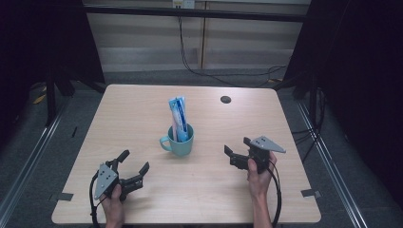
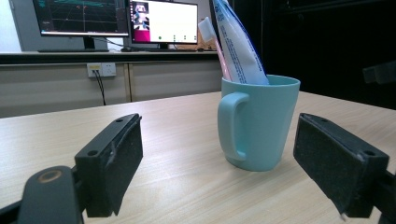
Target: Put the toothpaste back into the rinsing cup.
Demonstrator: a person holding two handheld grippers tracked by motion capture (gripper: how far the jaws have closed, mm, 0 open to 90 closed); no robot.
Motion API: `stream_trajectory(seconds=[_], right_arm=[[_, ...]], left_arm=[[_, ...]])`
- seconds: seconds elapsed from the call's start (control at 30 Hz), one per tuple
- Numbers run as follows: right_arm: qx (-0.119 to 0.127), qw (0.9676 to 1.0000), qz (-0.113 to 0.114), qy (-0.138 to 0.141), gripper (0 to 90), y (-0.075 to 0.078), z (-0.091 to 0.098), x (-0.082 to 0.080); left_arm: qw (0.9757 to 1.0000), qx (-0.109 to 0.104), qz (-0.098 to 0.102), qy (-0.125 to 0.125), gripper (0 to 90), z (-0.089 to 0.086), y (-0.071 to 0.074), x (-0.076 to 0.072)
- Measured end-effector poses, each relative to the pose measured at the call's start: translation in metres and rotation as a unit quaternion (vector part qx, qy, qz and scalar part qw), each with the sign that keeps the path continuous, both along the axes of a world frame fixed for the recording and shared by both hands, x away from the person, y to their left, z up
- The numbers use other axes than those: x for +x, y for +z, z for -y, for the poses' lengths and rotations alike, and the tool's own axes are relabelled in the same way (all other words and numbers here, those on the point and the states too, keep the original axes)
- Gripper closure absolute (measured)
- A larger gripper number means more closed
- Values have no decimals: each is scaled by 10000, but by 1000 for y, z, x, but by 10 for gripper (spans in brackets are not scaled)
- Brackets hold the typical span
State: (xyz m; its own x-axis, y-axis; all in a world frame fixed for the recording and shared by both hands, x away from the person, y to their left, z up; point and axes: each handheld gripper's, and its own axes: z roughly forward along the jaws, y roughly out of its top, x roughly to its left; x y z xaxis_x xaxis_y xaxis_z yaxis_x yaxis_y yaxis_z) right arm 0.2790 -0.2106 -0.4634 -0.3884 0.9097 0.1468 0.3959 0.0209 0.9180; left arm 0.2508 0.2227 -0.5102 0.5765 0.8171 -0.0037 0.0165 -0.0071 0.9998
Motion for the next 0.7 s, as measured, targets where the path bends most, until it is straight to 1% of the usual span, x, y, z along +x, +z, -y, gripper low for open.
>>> stream_trajectory(seconds=[0.13, 0.23, 0.27, 0.37, 0.4, 0.47, 0.5, 0.63, 0.67, 0.7], right_arm=[[-34, 9998, -44, -187, 137, -14, 7, -10], [-11, 9996, -32, -293, 137, -23, 12, -18], [-20, 9996, -26, -287, 137, -25, 13, -20], [-349, 9985, -91, -420, 138, -33, 16, -27], [-290, 9987, -96, -413, 136, -35, 18, -29], [-85, 9990, -56, -440, 137, -40, 22, -33], [-83, 9989, -8, -466, 137, -41, 22, -34], [-120, 9987, -3, -485, 136, -41, 21, -34], [-112, 9988, -17, -467, 135, -41, 21, -34], [-90, 9987, -109, -491, 135, -41, 22, -32]], left_arm=[[10000, 3, -1, -3, 158, 0, 0, 0], [10000, 1, 0, -1, 158, 0, 0, 0], [10000, -1, -2, 0, 158, 0, 0, 0], [10000, -19, -12, -26, 158, 0, 0, 0], [10000, -22, -9, 1, 158, 0, 0, 0], [10000, 3, 0, -1, 158, 0, 0, 0], [10000, -19, -10, 0, 158, 0, 0, 0], [10000, -21, -10, -1, 158, 0, 0, 0], [10000, -19, -11, -1, 158, 0, 0, 0], [10000, -17, -11, 0, 158, 0, 0, 0]])
